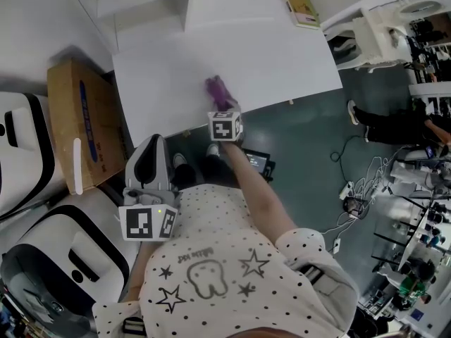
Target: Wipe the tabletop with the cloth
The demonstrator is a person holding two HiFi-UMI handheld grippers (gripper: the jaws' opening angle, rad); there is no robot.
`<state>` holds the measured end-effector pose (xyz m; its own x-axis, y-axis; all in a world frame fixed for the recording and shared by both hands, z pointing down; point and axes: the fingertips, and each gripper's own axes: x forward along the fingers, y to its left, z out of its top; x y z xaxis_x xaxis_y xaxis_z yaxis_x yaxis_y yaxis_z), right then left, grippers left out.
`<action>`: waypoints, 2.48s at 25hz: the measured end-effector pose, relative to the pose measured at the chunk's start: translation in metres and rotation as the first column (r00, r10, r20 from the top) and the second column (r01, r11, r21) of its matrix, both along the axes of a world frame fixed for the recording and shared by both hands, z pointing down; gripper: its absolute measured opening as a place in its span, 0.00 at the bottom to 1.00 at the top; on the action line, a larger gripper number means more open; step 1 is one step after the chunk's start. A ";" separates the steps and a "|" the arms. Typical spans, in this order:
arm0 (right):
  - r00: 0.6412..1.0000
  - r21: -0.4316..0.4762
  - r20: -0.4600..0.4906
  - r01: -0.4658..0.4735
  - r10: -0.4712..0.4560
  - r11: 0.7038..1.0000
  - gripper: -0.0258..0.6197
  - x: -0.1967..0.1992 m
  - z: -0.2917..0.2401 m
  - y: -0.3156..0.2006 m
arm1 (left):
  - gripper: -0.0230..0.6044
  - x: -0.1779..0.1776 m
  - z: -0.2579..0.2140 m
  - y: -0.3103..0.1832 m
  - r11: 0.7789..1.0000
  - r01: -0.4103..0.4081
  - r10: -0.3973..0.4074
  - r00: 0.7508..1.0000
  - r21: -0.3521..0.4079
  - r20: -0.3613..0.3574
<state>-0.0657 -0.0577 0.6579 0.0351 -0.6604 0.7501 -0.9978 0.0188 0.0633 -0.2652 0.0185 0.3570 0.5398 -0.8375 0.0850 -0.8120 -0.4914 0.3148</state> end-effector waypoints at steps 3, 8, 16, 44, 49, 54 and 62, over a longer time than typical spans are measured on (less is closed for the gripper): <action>1.000 -0.001 0.004 -0.005 0.005 1.000 0.13 -0.007 -0.003 0.002 | 0.03 -0.005 0.000 0.001 1.000 0.002 -0.002 1.000 -0.002 -0.003; 1.000 0.003 0.004 0.000 0.000 1.000 0.13 -0.016 -0.003 0.000 | 0.03 -0.012 0.001 0.000 1.000 0.001 -0.001 1.000 -0.002 -0.004; 1.000 0.003 0.016 0.008 -0.008 1.000 0.13 -0.036 -0.003 0.002 | 0.03 -0.024 0.003 0.002 1.000 0.009 -0.009 1.000 -0.002 -0.008; 0.993 0.012 0.018 0.115 -0.115 0.993 0.13 -0.095 -0.003 0.009 | 0.03 -0.044 -0.001 0.014 0.998 0.065 -0.066 0.998 0.003 0.005; 0.991 0.014 0.016 0.134 -0.134 0.991 0.13 -0.106 -0.004 0.011 | 0.03 -0.049 -0.001 0.016 0.997 0.075 -0.075 0.997 0.006 0.007; 0.990 0.015 0.018 0.143 -0.143 0.990 0.13 -0.118 -0.003 0.015 | 0.03 -0.054 -0.001 0.018 0.997 0.080 -0.080 0.997 0.008 0.007; 0.989 0.014 0.023 0.143 -0.143 0.990 0.13 -0.128 -0.004 0.017 | 0.03 -0.061 -0.001 0.020 0.996 0.091 -0.091 0.996 0.007 0.009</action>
